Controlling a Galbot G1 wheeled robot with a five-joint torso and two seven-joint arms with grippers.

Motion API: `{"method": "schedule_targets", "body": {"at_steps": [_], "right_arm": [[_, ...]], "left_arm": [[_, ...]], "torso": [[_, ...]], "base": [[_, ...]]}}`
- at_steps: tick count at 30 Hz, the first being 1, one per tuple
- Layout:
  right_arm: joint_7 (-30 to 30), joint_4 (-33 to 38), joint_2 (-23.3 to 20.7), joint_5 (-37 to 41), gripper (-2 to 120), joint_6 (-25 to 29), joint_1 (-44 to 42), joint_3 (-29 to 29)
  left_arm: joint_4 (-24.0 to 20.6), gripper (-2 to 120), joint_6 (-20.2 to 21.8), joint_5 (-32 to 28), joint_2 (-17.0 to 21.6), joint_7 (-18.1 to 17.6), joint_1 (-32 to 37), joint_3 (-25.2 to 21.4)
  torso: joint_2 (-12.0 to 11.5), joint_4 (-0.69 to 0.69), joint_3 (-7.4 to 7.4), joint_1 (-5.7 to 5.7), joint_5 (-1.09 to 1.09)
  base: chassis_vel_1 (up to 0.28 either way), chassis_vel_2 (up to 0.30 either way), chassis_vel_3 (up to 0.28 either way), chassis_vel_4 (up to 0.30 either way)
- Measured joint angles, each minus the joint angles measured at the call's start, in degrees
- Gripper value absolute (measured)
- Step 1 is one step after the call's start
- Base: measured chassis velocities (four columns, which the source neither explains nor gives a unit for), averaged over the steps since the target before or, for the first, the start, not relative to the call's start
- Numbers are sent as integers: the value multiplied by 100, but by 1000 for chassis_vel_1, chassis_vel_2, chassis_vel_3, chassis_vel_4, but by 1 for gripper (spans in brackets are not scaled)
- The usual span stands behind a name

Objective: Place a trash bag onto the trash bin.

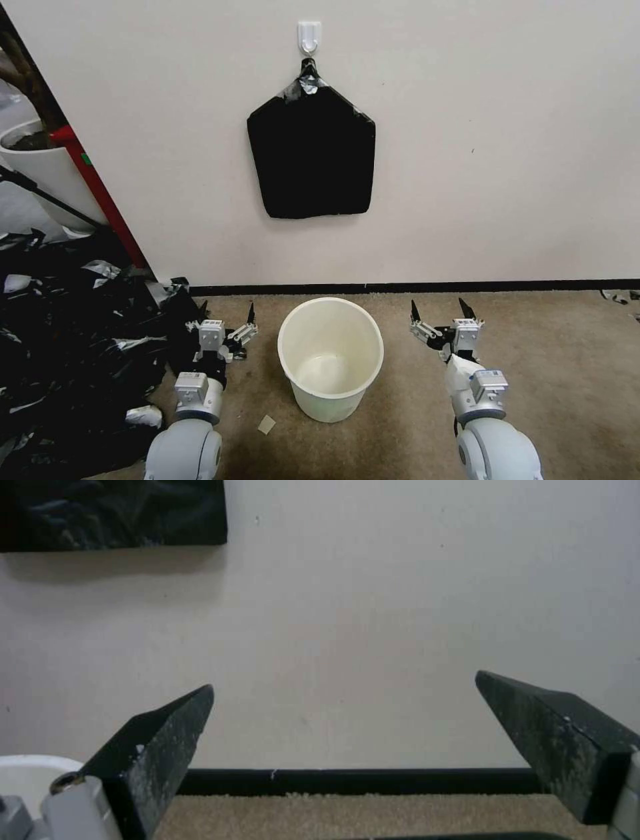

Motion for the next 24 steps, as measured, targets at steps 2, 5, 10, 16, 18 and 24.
{"method": "schedule_targets", "body": {"at_steps": [2,5,10,16,18,24], "right_arm": [[0,0,0,0,100,0,0,0],[0,0,0,0,100,0,0,0],[0,0,0,0,100,0,0,0],[0,0,0,0,100,0,0,0],[0,0,0,0,100,0,0,0],[0,0,-1,0,100,0,0,0]], "left_arm": [[0,100,0,0,0,0,0,0],[0,100,0,0,0,0,0,0],[0,100,0,0,0,0,0,0],[0,100,0,0,0,0,0,0],[0,100,0,0,0,0,0,0],[0,100,0,0,0,0,0,0]], "torso": [[0,0,0,0,0],[0,0,0,0,0],[0,0,0,0,0],[0,0,0,0,0],[0,0,0,0,0],[0,0,0,0,0]], "base": [[0,0,0,0],[0,0,0,0],[0,0,0,0],[0,0,0,0],[0,0,0,0],[0,0,0,0]]}}
